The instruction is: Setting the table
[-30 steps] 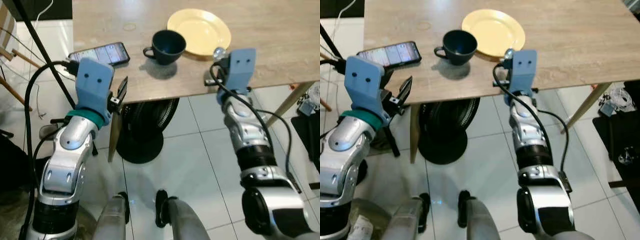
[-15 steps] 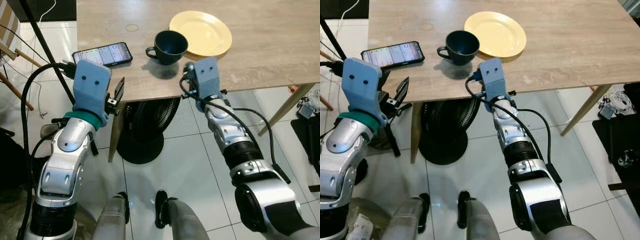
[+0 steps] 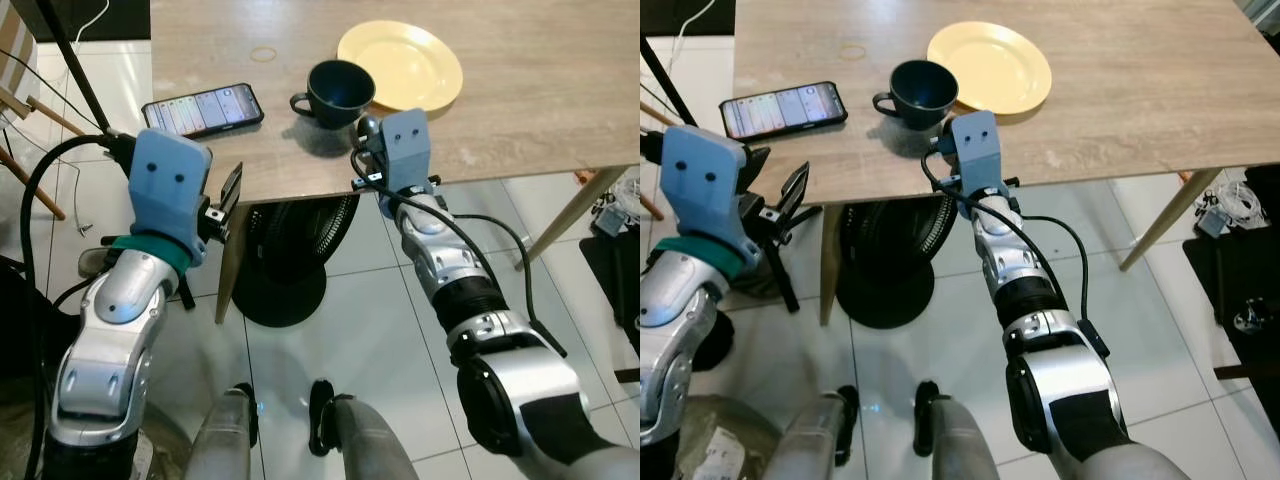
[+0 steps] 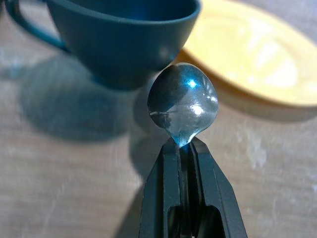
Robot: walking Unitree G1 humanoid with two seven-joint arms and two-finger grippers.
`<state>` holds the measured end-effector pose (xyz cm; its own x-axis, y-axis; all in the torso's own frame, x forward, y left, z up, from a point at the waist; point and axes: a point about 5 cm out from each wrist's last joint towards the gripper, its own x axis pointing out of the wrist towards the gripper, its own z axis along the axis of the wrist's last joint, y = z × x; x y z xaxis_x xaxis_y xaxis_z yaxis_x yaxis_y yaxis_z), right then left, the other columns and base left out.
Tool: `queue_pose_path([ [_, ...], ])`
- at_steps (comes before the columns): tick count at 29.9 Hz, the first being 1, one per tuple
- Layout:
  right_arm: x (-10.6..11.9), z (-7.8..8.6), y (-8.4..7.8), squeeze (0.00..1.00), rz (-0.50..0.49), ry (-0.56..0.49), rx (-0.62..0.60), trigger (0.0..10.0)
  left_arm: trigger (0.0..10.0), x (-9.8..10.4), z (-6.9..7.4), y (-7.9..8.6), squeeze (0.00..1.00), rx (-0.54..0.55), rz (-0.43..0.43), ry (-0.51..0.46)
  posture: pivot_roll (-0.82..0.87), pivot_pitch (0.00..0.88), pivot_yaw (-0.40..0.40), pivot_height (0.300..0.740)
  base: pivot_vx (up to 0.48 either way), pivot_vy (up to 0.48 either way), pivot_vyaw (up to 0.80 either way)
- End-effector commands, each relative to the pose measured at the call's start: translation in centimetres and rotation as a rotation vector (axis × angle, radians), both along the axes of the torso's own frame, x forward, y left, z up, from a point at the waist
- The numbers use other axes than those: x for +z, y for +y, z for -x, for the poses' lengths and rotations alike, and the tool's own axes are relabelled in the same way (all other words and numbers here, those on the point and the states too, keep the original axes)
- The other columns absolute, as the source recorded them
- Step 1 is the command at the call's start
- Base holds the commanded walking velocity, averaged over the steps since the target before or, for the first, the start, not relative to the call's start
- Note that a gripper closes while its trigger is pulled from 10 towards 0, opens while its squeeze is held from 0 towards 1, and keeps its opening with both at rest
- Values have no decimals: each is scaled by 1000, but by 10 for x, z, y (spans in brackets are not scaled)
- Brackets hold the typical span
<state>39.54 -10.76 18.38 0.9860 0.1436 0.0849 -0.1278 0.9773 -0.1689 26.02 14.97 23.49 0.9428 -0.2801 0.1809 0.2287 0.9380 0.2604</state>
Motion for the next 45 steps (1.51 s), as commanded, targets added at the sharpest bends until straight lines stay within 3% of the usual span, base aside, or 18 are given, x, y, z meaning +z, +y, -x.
queue_pose_path([
  [1,1,2,-8,0,-29,-33,-35,10000,10000,-2,4,-7,0,-50,-1,22,244,226,-74,740,0,0,0],
  [3,1,2,-8,0,-29,-33,-35,10000,10000,-2,4,-7,0,-50,-1,22,244,226,-74,740,0,0,0],
  [6,3,3,-18,0,-50,-67,-72,10000,10000,2,-1,-18,0,-106,-1,14,234,234,-48,740,0,0,0],
  [8,6,5,-27,0,-48,-113,-113,10000,10000,7,-13,-34,0,-158,-2,2,218,230,-41,740,0,0,0],
  [10,7,5,-29,0,-46,-123,-119,10000,10000,7,-16,-37,0,-159,-3,0,218,230,-41,740,0,0,0],
  [13,7,5,-29,0,-46,-123,-119,10000,10000,7,-16,-37,0,-159,-3,0,218,230,-41,740,0,0,0],
  [16,17,11,-42,0,-70,-197,-163,10000,10000,9,-25,-38,0,-122,6,-4,187,218,-35,740,0,0,0],
  [17,25,18,-53,0,-96,-246,-196,10000,10000,8,-28,-36,0,-95,11,-2,171,211,-34,740,0,0,0],
  [19,25,18,-53,0,-96,-246,-196,10000,10000,8,-28,-36,0,-95,11,-2,171,211,-34,740,0,0,0],
  [21,40,38,-78,0,-144,-339,-265,10000,10000,7,-36,-28,0,-33,30,3,148,185,-28,740,0,0,0],
  [25,45,45,-87,0,-176,-363,-296,10000,10000,7,-42,-25,0,-10,33,3,132,166,-22,740,0,0,0],
  [29,51,57,-104,0,-321,-378,-375,10000,10000,13,-51,-26,0,3,46,-18,105,131,-12,740,0,0,0],
  [45,42,73,-104,0,-319,-315,-390,10000,10000,8,-76,-38,0,13,75,-16,7,39,5,740,0,0,0],
])
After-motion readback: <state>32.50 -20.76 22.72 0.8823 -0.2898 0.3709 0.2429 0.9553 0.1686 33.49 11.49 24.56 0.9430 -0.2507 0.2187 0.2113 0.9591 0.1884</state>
